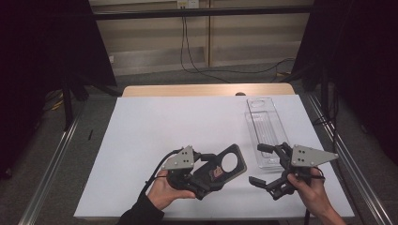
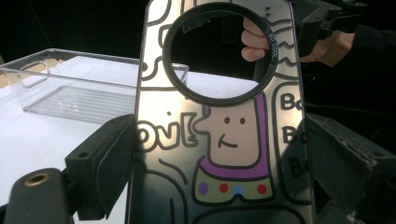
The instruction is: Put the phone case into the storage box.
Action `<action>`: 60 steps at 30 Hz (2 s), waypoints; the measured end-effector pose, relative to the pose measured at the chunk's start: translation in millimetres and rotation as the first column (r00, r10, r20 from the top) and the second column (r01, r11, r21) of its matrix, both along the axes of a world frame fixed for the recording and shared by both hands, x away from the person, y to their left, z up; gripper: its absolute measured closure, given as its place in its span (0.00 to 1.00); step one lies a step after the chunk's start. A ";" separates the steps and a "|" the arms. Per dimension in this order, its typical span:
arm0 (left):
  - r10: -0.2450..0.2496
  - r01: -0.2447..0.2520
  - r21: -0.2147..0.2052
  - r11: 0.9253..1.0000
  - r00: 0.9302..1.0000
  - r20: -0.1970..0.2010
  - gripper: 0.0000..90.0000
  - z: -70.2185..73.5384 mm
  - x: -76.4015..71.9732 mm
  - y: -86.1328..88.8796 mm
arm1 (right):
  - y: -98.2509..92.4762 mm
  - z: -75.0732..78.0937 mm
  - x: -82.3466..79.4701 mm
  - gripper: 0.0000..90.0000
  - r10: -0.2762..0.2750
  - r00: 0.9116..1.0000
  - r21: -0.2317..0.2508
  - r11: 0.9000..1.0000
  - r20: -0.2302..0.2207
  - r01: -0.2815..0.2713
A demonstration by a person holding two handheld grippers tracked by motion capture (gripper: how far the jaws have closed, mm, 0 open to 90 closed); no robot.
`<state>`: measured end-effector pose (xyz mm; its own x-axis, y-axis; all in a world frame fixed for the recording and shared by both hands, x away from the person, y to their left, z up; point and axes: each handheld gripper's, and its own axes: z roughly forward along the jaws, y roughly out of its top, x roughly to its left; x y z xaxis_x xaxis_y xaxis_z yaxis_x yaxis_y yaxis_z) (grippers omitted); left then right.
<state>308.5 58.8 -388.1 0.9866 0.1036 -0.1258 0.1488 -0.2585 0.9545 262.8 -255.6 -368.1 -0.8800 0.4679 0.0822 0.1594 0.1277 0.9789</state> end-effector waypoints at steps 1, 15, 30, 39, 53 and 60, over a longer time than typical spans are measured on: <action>0.001 -0.001 -0.005 1.000 1.000 -0.003 0.14 0.3 -0.1 -0.7 | 0.7 -0.2 0.9 0.00 0.017 1.000 -0.002 1.000 -0.002 -0.017; -0.018 0.018 -0.027 0.999 1.000 0.000 0.14 5.7 0.9 -5.5 | 4.4 -3.1 11.4 0.00 0.103 0.995 0.041 0.994 -0.007 -0.103; -0.055 0.055 -0.030 0.998 0.999 0.004 0.14 7.7 0.9 -14.3 | 16.4 2.5 18.1 0.01 0.171 0.985 0.029 0.985 -0.008 -0.171; -0.080 0.080 -0.026 0.996 0.997 -0.001 0.14 7.0 -0.1 -16.3 | 20.3 1.9 20.7 0.01 0.200 0.980 0.027 0.980 -0.005 -0.199; -0.118 0.118 -0.017 0.993 0.993 -0.005 0.14 8.5 -1.4 -15.4 | 27.0 7.1 25.8 0.03 0.299 0.954 0.004 0.954 -0.005 -0.299; -0.141 0.141 -0.009 0.990 0.990 -0.003 0.14 9.1 -1.2 -15.7 | 27.9 7.1 25.6 0.05 0.325 0.946 -0.008 0.946 0.000 -0.325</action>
